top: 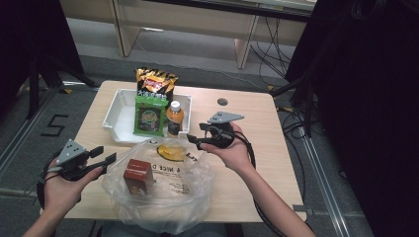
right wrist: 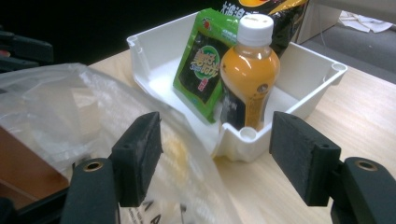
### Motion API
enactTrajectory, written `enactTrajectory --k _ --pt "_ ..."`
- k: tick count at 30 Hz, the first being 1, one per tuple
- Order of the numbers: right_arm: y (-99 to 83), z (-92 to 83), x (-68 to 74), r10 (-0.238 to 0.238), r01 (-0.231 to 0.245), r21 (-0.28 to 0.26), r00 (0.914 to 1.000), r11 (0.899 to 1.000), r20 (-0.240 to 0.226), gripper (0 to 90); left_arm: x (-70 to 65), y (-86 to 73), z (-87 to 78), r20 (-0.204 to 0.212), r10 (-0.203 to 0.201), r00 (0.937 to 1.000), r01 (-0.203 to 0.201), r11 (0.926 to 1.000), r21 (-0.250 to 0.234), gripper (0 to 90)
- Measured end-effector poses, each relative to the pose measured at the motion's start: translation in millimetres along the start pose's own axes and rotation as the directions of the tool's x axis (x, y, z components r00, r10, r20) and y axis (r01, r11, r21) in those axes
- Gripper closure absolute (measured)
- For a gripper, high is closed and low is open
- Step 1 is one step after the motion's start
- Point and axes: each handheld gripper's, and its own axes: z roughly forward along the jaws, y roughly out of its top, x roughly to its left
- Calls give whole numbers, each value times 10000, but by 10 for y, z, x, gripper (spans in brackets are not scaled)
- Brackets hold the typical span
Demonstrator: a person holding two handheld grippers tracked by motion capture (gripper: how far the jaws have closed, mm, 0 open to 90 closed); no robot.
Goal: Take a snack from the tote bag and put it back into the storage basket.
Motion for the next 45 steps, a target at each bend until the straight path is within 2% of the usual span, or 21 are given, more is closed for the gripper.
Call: enactTrajectory --k 5,6,8,11,14,15,22,23,24,26,31,32,33,34,35,36,40,41,42,43,45 --pt "-119 -95 33 90 -89 37 10000 10000 -28 352 -6 4 0 41 47 10000 -47 10000 -67 441" --pt "-147 -106 40 140 -139 -105 9999 9998 79 352 -6 4 0 41 47 10000 -47 10000 -67 441" --pt "-182 -146 40 206 -206 -13 9998 9998 -49 355 -5 5 0 10 29 10000 -29 10000 -48 441" --pt "-225 -199 40 219 -219 -51 9997 9997 141 358 -13 6 1 55 14 10000 -14 10000 -76 441" --pt "-277 -230 50 347 -346 -114 9994 9993 91 365 -17 15 -13 32 52 10000 -51 9999 -128 440" --pt "-292 -255 67 469 -469 49 9989 9989 88 366 -17 19 -22 2 38 10000 -38 9999 -133 440" --pt "-408 -366 88 572 -572 -45 9982 9984 192 401 -24 25 -27 -16 17 10000 -17 9998 -184 440" --pt "-423 -386 62 276 -274 -64 9993 9996 240 404 -24 25 -27 -16 17 10000 -17 9998 -184 439" --pt "-423 -386 62 276 -274 -64 9993 9996 240 404 -28 25 -26 -2 11 10000 -11 9998 -205 439" --pt "-490 -433 74 703 -701 -83 9971 9975 304 409 -35 27 -48 -32 -54 10000 53 9998 -209 439" --pt "-561 -477 53 707 -706 -23 9971 9975 273 412 -23 54 -78 -142 -66 9999 62 9995 -295 437" --pt "-575 -495 50 716 -720 73 9964 9974 449 411 -19 58 -82 -142 -66 9999 61 9995 -319 437" --pt "-596 -510 58 1010 -1017 157 9939 9947 435 411 -18 62 -91 -144 -111 9998 106 9994 -332 437" --pt "-596 -510 58 1010 -1017 157 9939 9947 435 411 -14 68 -105 -120 -105 9999 101 9993 -365 437" --pt "-606 -508 31 803 -805 43 9961 9967 365 411 -14 79 -118 -106 -103 9999 99 9993 -370 437" --pt "-614 -523 45 909 -914 93 9948 9958 470 411 -14 95 -135 -128 -81 9999 76 9993 -374 436" --pt "-663 -537 29 849 -852 18 9944 9964 626 409 -27 207 -214 -107 -28 9999 20 9974 -714 432" --pt "-677 -548 29 1068 -1076 91 9925 9942 602 409 -45 263 -260 -11 -57 10000 56 9962 -864 430" --pt "-684 -537 13 964 -962 -63 9936 9953 590 408 -45 263 -260 -11 -57 10000 56 9962 -864 430" --pt "-684 -543 -11 801 -803 13 9952 9968 561 407 -53 285 -282 20 -92 10000 94 9950 -997 429" --pt "-683 -552 -15 834 -841 79 9945 9964 627 406 -63 317 -329 121 -242 9996 254 9924 -1201 425"
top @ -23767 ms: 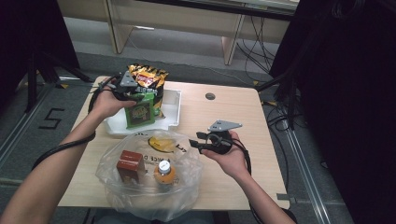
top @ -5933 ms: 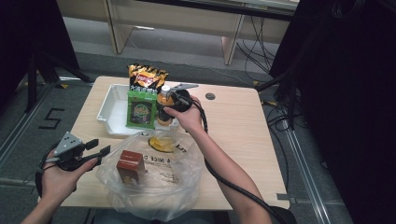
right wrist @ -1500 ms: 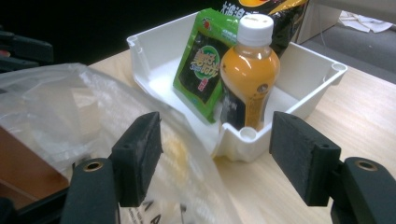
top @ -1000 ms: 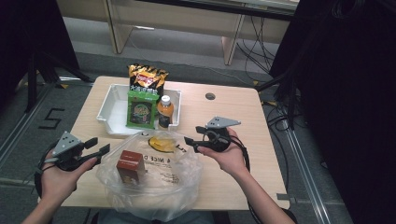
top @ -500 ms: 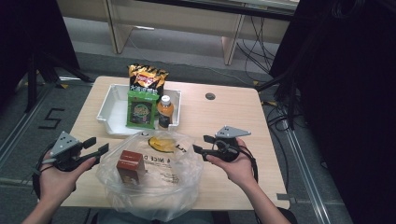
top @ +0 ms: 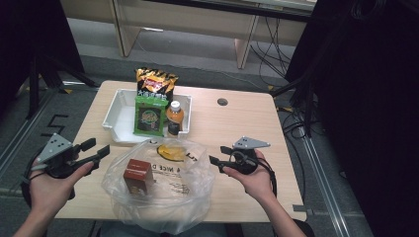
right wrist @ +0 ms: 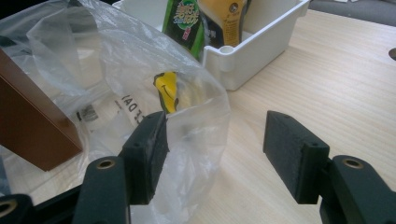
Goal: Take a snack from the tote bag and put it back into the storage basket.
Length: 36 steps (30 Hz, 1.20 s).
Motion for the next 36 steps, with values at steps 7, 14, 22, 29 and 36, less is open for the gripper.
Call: enactTrajectory --k 7,14,22,29,36 --pt "-17 15 -10 273 -273 31 9996 9996 46 404 -81 24 -140 576 -417 9975 437 9985 -337 415" --pt "-31 27 -1 410 -410 31 9991 9992 75 395 -243 13 -252 1136 -456 9925 505 9979 -413 404" --pt "-36 35 -8 267 -268 127 9996 9996 40 383 -366 19 -279 1444 -286 9891 358 9983 -470 382" --pt "-44 56 -18 166 -166 51 9998 9998 -78 373 -458 34 -287 1630 -225 9864 316 9981 -534 348" --pt "-42 51 2 216 -218 145 9997 9997 114 361 -605 27 -311 1611 -53 9869 162 9977 -665 281"
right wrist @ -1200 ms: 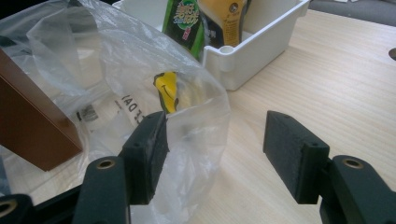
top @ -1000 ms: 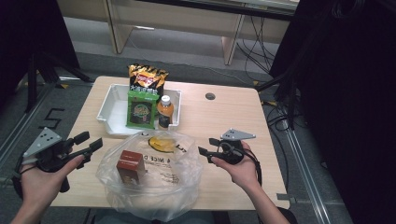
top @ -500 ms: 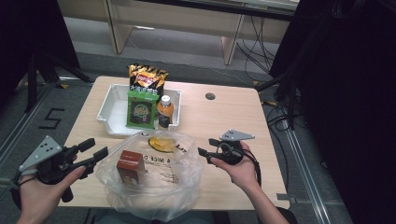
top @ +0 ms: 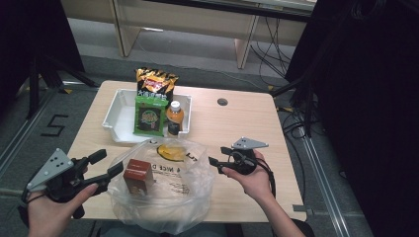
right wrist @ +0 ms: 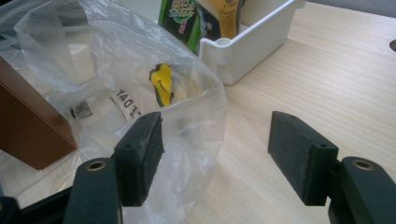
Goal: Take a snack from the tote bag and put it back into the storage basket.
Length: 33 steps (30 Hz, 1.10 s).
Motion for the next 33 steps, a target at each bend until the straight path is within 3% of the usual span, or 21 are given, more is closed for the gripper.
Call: enactTrajectory --k 4,7,11,12,26,33 --pt "3 -1 -16 -135 136 -86 9999 9999 72 359 -57 -24 28 -23 155 9999 -155 9999 44 263" --pt "-1 5 -2 68 -66 -179 10000 9998 65 358 -73 -34 38 -68 114 9999 -113 9999 2 250" --pt "2 4 -26 -239 241 -135 9996 9996 138 356 -96 -34 43 -45 202 9998 -202 9998 -52 244" --pt "-1 9 -5 102 -102 -75 9999 9999 -55 356 -98 -32 45 -37 222 9997 -222 9997 -45 240" --pt "0 16 -12 -106 106 24 9999 9999 25 350 -248 -100 163 157 439 9989 -443 9987 252 181" --pt "-15 25 5 133 -133 -50 9999 9999 41 349 -318 -176 258 108 491 9987 -494 9983 297 145"
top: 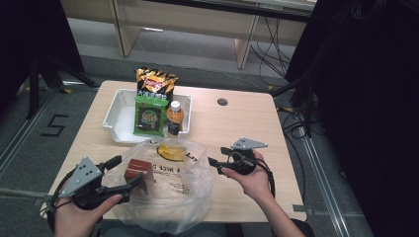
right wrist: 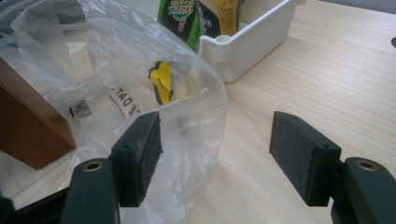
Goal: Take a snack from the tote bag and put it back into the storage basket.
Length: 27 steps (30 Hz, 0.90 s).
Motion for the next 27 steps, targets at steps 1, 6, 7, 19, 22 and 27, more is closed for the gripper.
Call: enactTrajectory --k 1,6,7,19,22,27 --pt "2 -5 -2 -14 14 54 10000 10000 -10 349 -14 4 6 -91 68 9999 -68 10000 -19 146" --pt "0 -5 2 19 -19 50 10000 10000 -12 348 -59 0 23 -6 215 9998 -215 9998 9 145" --pt "-1 -2 -1 -14 14 40 10000 10000 -9 348 -71 -7 30 -25 223 9997 -223 9997 55 144" --pt "-12 -2 -2 -33 35 220 10000 9998 -79 345 -113 -95 158 -379 603 9975 -588 9975 393 107" --pt "-23 13 2 13 -12 88 10000 10000 -58 344 -106 -140 207 -429 708 9966 -683 9961 559 103" --pt "-28 29 -20 -347 347 1 9994 9994 75 344 -84 -185 260 -447 553 9975 -523 9965 653 119"
